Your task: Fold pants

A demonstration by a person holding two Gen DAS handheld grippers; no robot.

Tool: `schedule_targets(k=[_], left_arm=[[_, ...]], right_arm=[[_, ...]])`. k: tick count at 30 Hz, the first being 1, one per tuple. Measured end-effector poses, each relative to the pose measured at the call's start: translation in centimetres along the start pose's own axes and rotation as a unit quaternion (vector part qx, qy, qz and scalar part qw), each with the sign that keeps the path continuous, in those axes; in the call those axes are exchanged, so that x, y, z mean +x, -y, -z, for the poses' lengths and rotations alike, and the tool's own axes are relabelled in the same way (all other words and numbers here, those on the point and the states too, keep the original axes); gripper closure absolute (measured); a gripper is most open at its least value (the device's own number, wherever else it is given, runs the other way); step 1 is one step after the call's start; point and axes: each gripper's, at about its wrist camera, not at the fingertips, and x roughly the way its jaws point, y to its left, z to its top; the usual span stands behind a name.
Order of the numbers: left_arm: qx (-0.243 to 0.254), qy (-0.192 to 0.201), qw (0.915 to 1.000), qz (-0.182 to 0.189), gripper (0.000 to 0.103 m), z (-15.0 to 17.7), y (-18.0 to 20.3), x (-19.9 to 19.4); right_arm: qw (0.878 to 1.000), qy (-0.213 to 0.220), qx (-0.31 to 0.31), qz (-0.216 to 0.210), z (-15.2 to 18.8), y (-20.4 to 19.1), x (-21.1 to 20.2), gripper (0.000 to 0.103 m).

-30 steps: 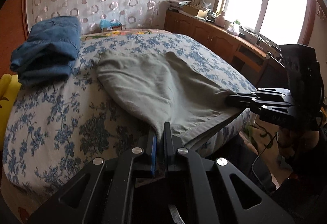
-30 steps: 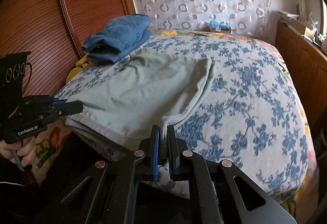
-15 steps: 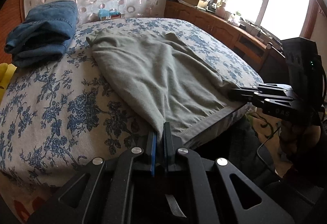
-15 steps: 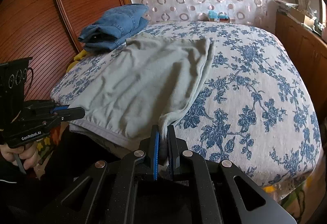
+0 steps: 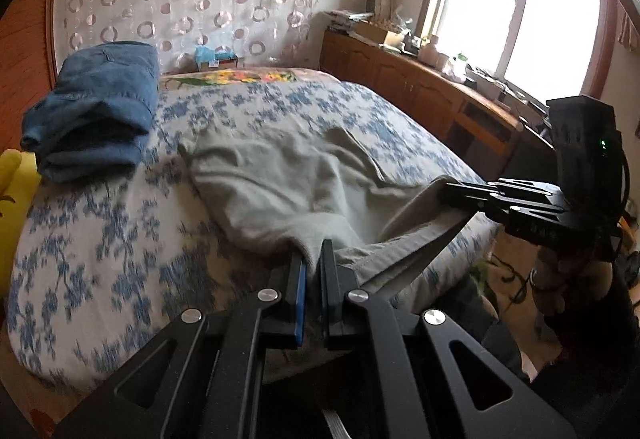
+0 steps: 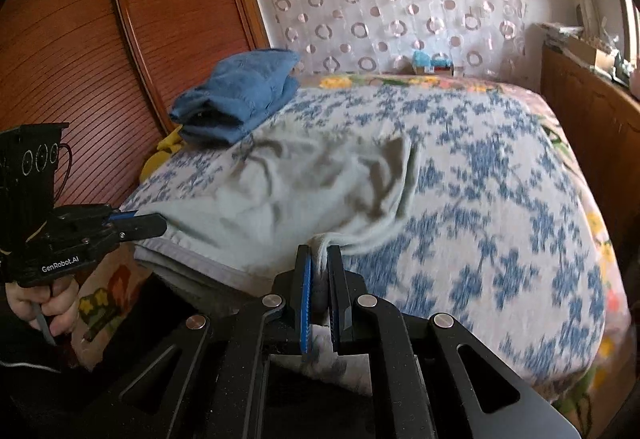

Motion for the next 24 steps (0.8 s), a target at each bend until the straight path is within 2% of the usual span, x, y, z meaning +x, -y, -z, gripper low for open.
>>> schedule_targets(k=[5,10,17,20,22,24], left_arm=[[-0.01,0.015,0.9998,-0.009,0.097,-2.8,-1.6,1.6],[-0.012,0.03,0.9988,-0.036,0.097,-5.2,-2.5,3.2],[-0.019,0.03,0.998,-0.053,0.096,-5.8,-3.5,5.4],[-0.032,0.027,0.9979,-0.049,0.083,-5.6,-4.3,5.7],[-0.039,0.033,0.9972,-0.054,0.064,-5.5,-4.7,5.6],[-0.043,0.038,0.997,-0.052,0.055,-5.5,-5.0,5.1]], right_arm=[[1.0,0.022,-0.001,0.014,-2.3,0.5,1.8,0.096],[0.999,0.029,0.008,0.021,-4.1,1.5,4.7,0.096],[0.999,0.017,0.011,0.041,-4.4,1.9,8.4,0.096],[0.999,0.011,0.008,0.048,-4.4,1.6,9.1,0.093],[0.999,0.011,0.005,0.052,-5.1,1.6,9.1,0.087],[0.999,0.013,0.004,0.052,-5.3,2.0,8.9,0.072]])
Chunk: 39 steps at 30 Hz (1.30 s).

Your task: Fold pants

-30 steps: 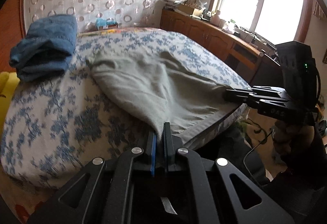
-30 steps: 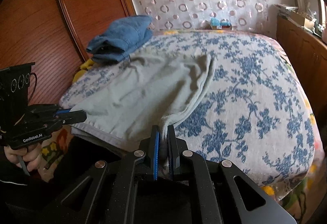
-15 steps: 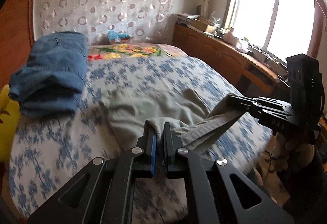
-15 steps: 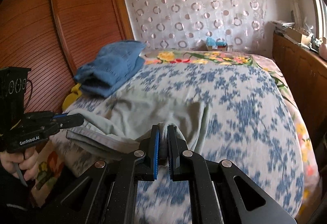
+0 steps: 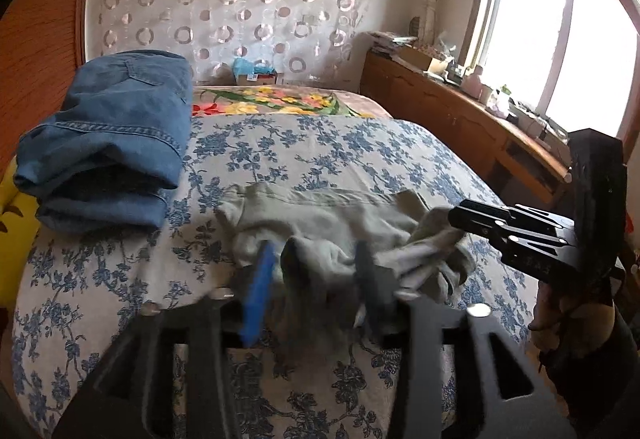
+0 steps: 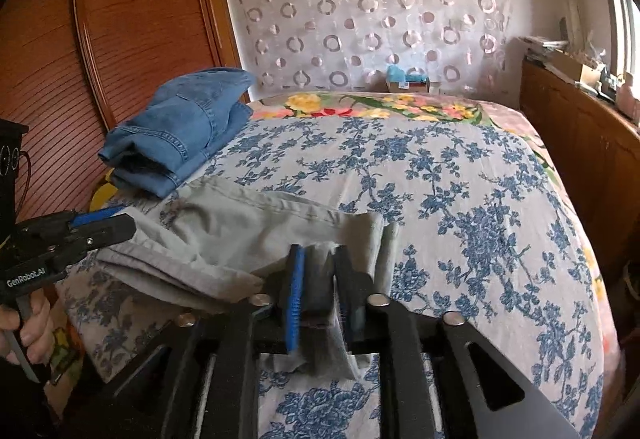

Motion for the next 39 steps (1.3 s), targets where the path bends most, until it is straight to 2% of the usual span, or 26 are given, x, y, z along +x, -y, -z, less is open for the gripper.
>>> schedule_targets(k=[2,3,4,8,13,20,26,32,33,37,39], left_arm=[[0.0,0.003,1.0,0.0,0.044,0.1,-0.2,-0.4],[0.003,0.003,1.0,-0.001,0.035,0.2,-0.2,-0.6],[0.007,0.004,1.0,-0.003,0.031,0.3,-0.2,-0.7],[0.01,-0.009,0.9999,-0.006,0.03,1.2,-0.7,-0.3],[0.009,-0.036,0.9991,-0.019,0.03,2.6,-1.5,1.0],[0.007,-0.056,0.998,-0.027,0.03,3.6,-1.8,1.9],[0.021,-0.064,0.9976,-0.018,0.03,4.2,-1.4,1.6],[0.026,-0.066,0.9975,0.002,0.045,4.8,-0.9,1.4],[0.03,-0.067,0.9973,0.003,0.052,5.0,-0.7,1.5],[0.044,-0.075,0.9962,0.004,0.059,5.3,0.1,1.9],[0.049,-0.078,0.9958,-0.001,0.059,5.2,0.2,2.2]], right_arm=[[1.0,0.003,-0.002,0.001,-0.1,0.1,-0.4,0.063],[1.0,0.005,-0.006,0.001,0.0,0.4,-0.7,0.057],[1.0,0.007,-0.01,0.004,0.1,0.4,-1.0,0.055],[1.0,0.007,-0.021,0.004,0.9,0.7,-1.4,0.053],[0.998,-0.031,-0.044,0.019,2.4,0.9,-0.4,0.053],[0.996,-0.071,-0.043,0.012,3.3,0.9,1.6,0.053],[0.997,-0.061,-0.048,0.018,3.9,0.6,1.8,0.053],[0.997,-0.06,-0.048,0.017,4.0,0.8,1.9,0.053],[0.997,-0.059,-0.049,0.018,4.0,0.8,1.9,0.053],[0.997,-0.058,-0.049,0.016,4.1,0.7,1.8,0.053],[0.997,-0.059,-0.047,0.015,4.1,0.8,1.8,0.053]])
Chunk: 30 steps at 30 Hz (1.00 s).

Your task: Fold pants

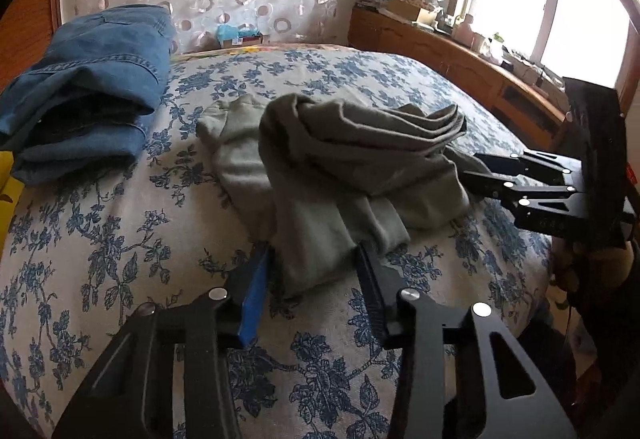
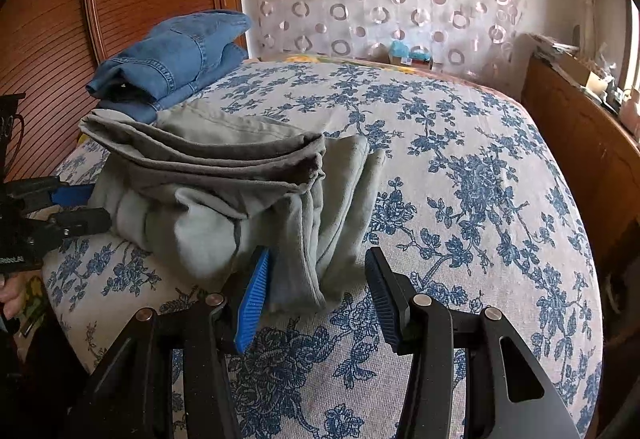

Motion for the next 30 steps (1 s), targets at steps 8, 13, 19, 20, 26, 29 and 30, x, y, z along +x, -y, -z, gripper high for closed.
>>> schedule_targets(k=[8,13,19,20,26,29,30], left_arm=[[-0.001,-0.005,1.0,-0.004,0.06,-0.4,-0.4,0.4],[0.006,0.0,1.0,-0.007,0.065,-0.3,-0.1,0.4],[-0.006,0.027,0.9996,-0.009,0.091,-0.4,-0.6,-1.2],[-0.009,0.027,0.9995,-0.012,0.095,-0.3,-0.8,-1.4],[-0.011,0.018,0.9998,-0.005,0.096,0.4,-1.1,-2.1],[-0.011,0.019,0.9998,0.001,0.096,0.6,-0.9,-2.6],[-0.01,0.02,0.9997,0.002,0.096,0.7,-0.8,-2.8]], right_arm=[[0.999,-0.011,0.025,-0.022,0.2,0.4,-0.7,0.068],[0.999,-0.007,0.03,-0.033,0.7,0.2,-1.3,0.085],[0.999,0.017,0.035,0.0,1.3,0.7,-2.6,0.096],[0.999,0.021,0.041,0.004,1.4,1.0,-3.0,0.097],[0.998,0.031,0.044,-0.011,2.5,0.8,-5.3,0.097],[0.999,0.029,0.036,-0.012,2.9,0.4,-6.0,0.097],[0.999,0.027,0.033,-0.012,3.0,0.4,-6.1,0.097]])
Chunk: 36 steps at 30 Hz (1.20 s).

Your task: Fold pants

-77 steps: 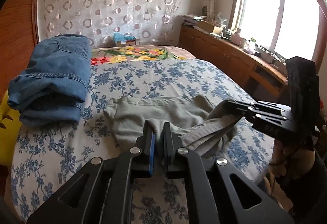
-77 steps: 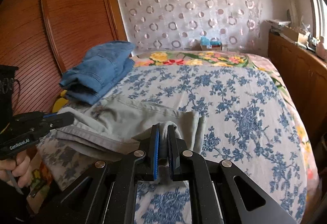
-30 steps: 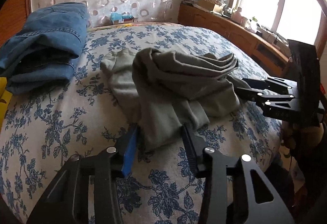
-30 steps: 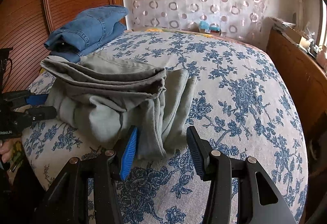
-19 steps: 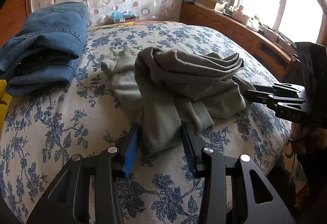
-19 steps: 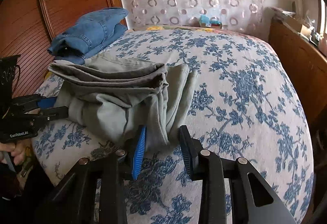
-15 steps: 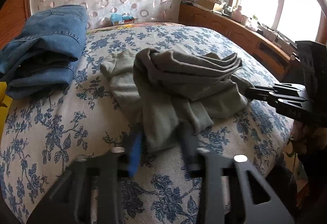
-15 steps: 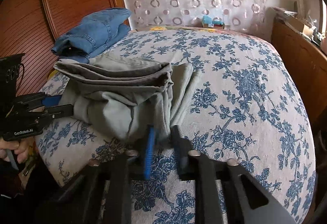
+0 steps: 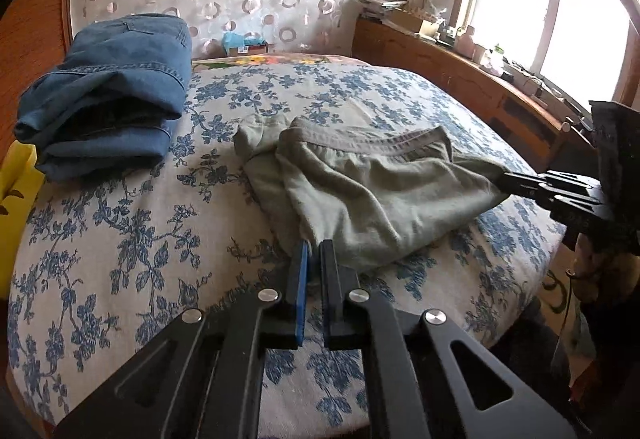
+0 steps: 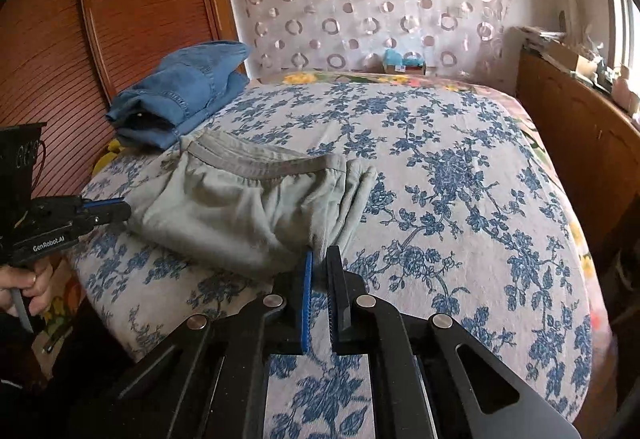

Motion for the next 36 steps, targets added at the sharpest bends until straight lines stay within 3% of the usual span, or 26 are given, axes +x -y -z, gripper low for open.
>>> schedule_targets(k=[6,10,12,14,15,16,22,26,30,36], left_arm=[[0.011,-0.016,0.9998,-0.005,0.093,-0.2,0.1,1.2],[0.009,-0.012,0.9998,-0.011,0.064,-0.4,-0.1,1.3],[0.002,-0.005,1.0,-0.001,0.056,-0.8,-0.3,1.1],[0.003,-0.004,1.0,0.001,0.048,-1.1,-0.3,1.1],[0.006,-0.005,1.0,0.0,0.036,-1.4,-0.3,1.1],[0.007,-0.001,1.0,-0.002,0.031,-1.5,-0.3,1.1],[-0.009,0.024,0.9996,-0.008,0.029,-3.6,-1.2,1.3],[-0.014,0.02,0.9995,0.019,0.029,-5.1,-1.8,2.3],[-0.007,0.009,0.9998,0.014,0.036,-6.2,-2.0,4.0],[0.004,-0.013,0.9994,0.033,0.054,-6.8,-2.0,6.5]], right_arm=[[1.0,-0.013,-0.013,-0.005,-0.1,-0.1,-0.3,0.096],[1.0,-0.005,-0.014,0.005,-0.6,-0.4,-0.8,0.089],[1.0,0.0,-0.018,0.011,-0.8,-0.5,-1.0,0.075],[1.0,0.005,-0.023,0.017,-1.1,-0.6,-1.1,0.069],[0.999,0.007,-0.028,0.019,-1.2,-0.6,-1.1,0.068],[0.999,0.01,-0.031,0.023,-1.4,-0.7,-1.2,0.067],[0.999,0.006,-0.042,0.008,-2.8,-0.4,0.0,0.065],[0.999,-0.006,-0.041,-0.008,-4.2,0.2,1.8,0.065],[0.998,-0.02,-0.053,-0.013,-5.6,0.3,4.0,0.065],[0.996,-0.04,-0.076,-0.015,-7.0,0.2,7.0,0.065]])
